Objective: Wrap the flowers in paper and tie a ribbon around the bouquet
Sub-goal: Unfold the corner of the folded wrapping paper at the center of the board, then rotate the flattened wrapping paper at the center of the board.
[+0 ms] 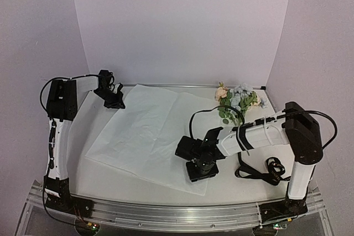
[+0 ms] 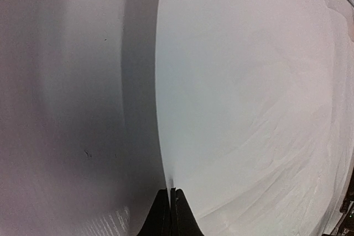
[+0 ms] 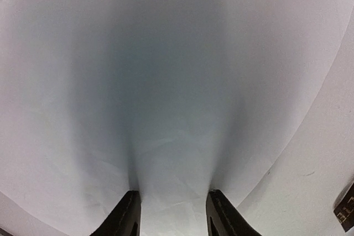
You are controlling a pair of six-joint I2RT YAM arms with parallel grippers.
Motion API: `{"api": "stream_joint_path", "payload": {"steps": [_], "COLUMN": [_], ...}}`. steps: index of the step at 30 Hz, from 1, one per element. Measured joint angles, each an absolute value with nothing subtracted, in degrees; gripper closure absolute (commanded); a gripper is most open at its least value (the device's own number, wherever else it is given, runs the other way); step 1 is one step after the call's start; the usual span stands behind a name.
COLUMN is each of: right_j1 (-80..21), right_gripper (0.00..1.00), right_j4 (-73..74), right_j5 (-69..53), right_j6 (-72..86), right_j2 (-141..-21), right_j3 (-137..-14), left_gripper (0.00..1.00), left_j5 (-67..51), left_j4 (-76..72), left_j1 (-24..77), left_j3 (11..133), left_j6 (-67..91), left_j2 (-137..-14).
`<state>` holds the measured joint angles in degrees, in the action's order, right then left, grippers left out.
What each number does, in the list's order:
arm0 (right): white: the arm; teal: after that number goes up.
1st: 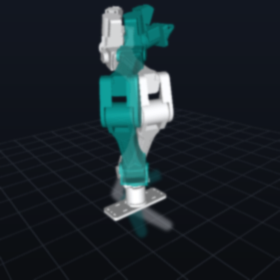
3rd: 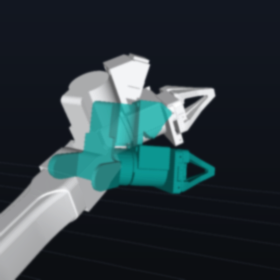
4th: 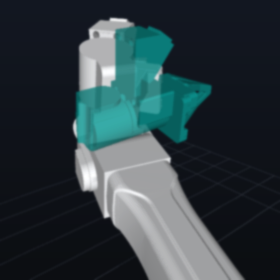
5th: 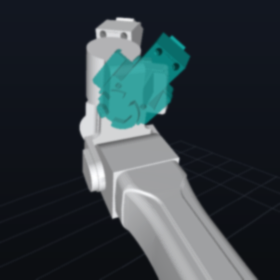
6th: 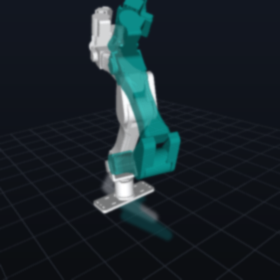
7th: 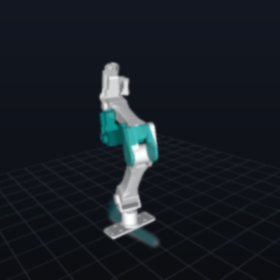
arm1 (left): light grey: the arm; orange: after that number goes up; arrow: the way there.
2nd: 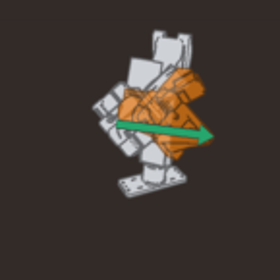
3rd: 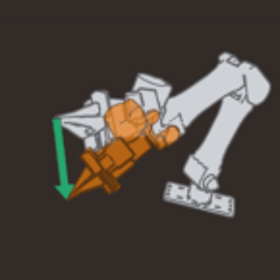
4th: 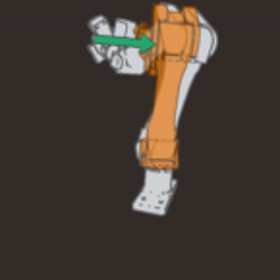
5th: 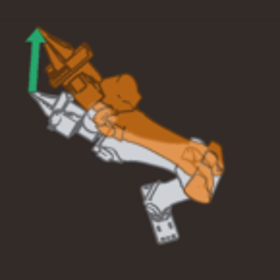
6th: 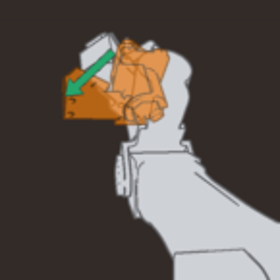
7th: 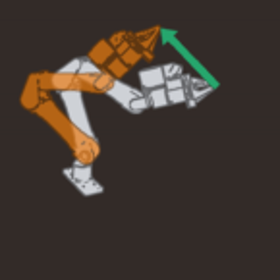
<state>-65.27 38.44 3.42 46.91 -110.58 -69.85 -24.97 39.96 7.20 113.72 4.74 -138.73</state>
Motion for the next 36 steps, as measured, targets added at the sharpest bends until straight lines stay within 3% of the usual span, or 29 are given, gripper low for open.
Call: {"api": "stream_joint_path", "payload": {"steps": [7,10,12,13,17,21,27,36], "right_j1": [-71.1,-72.5,-72.8,-72.7,-70.3,-65.1,-57.0,-44.1], "right_gripper": [0.61,0.54,0.49,0.45,0.26,0.11,0.05,0.05], "right_j4": [42.0,41.2,41.2,41.4,41.7,43.1,43.0,38.8], "right_j5": [0.3,-2.2,-2.7,-2.8,-2.8,-3.0,-3.5,-11.3], "right_j6": [52.3,53.6,53.7,53.2,51.6,49.0,45.1,43.7], "right_j2": [-115.1,-118.4,-118.8,-118.6,-115.6,-109.6,-100.1,-96.8], "right_j3": [-80.7,-89.5,-92.4,-93.1,-90.7,-84.0,-75.5,-68.5], "left_gripper": [0.96,0.92,0.8,0.7,0.43,0.23,0.16,0.17], "left_j5": [-24.3,-24.6,-24.9,-24.9,-24.4,-21.7,-17.6,-14.8], "left_j4": [37.9,36.5,35.7,35.5,34.8,33.7,28.7,18.8], "left_j1": [7.2,7.2,7.3,7.4,7.8,8.1,8.3,15.9], "left_j3": [113.2,113.2,113.2,113.2,113.2,112.8,100.0,71.6], "left_j6": [5.4,6.1,6.5,6.9,8.6,11.7,19.5,32.2], "left_j2": [-138.6,-138.6,-138.6,-138.6,-137.9,-134.9,-121.0,-102.1]}}
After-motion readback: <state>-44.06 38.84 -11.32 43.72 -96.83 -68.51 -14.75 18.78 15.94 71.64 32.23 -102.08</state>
